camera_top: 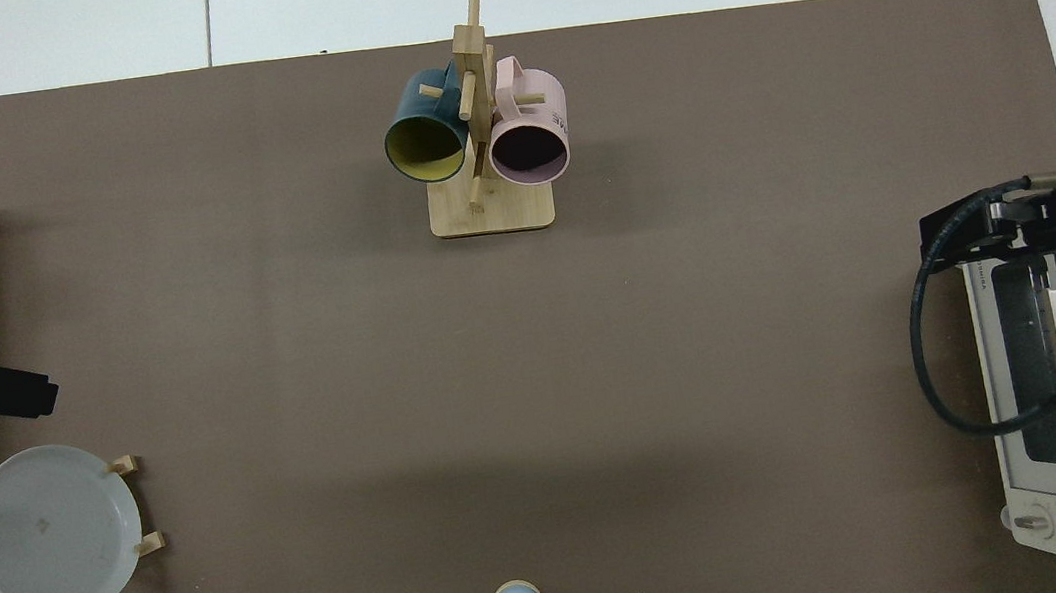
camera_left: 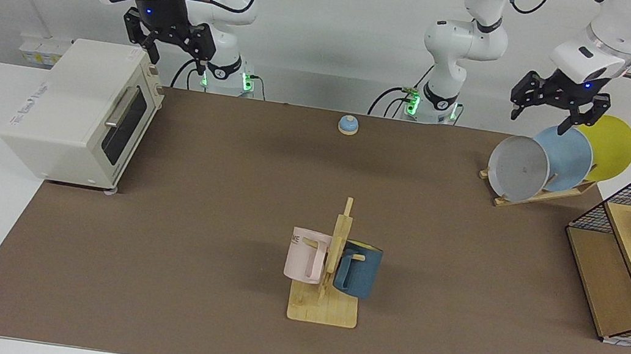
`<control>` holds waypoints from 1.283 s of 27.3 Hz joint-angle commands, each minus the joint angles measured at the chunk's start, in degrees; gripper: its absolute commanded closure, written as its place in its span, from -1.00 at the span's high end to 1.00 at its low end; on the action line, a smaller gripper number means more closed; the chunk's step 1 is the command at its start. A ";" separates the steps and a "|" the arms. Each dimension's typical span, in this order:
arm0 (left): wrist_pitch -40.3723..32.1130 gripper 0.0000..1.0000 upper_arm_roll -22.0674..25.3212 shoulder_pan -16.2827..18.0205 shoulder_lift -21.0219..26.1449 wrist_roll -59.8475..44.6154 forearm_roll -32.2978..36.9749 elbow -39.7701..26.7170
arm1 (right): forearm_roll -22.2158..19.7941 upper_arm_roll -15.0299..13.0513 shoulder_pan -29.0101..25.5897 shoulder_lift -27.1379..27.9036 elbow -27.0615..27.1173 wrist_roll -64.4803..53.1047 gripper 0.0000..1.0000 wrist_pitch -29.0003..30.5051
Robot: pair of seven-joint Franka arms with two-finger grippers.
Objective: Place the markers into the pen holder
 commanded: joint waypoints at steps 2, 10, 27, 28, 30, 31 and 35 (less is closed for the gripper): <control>0.71 1.00 -0.35 0.49 -1.51 0.09 0.86 -1.80 | -0.70 -0.56 -0.42 -1.10 -1.59 -3.49 1.00 2.20; 0.71 1.00 -0.26 0.40 -1.51 0.09 0.86 -1.80 | -0.88 -1.18 -0.42 0.30 -1.59 -7.10 1.00 4.57; 0.71 1.00 -0.35 0.49 -1.51 0.09 0.86 -1.80 | 0.08 -1.09 -0.25 -1.10 -6.07 -7.45 1.00 7.65; 0.71 1.00 -0.26 0.40 -1.51 0.09 0.86 -1.80 | 0.09 -1.09 -0.25 -1.10 -6.07 -7.45 1.00 7.57; 0.71 1.00 -0.35 0.40 -1.51 0.09 0.86 -1.80 | 0.09 -1.09 -0.25 -1.10 -6.07 -7.45 1.00 7.57; 0.71 1.00 -0.35 0.40 -1.51 0.09 0.86 -1.80 | 0.09 -1.09 -0.25 -1.10 -6.16 -7.45 1.00 7.57; 0.71 1.00 -0.26 0.40 -1.51 0.09 0.86 -1.80 | 0.17 -1.09 -0.25 -1.19 -6.16 -7.28 1.00 7.65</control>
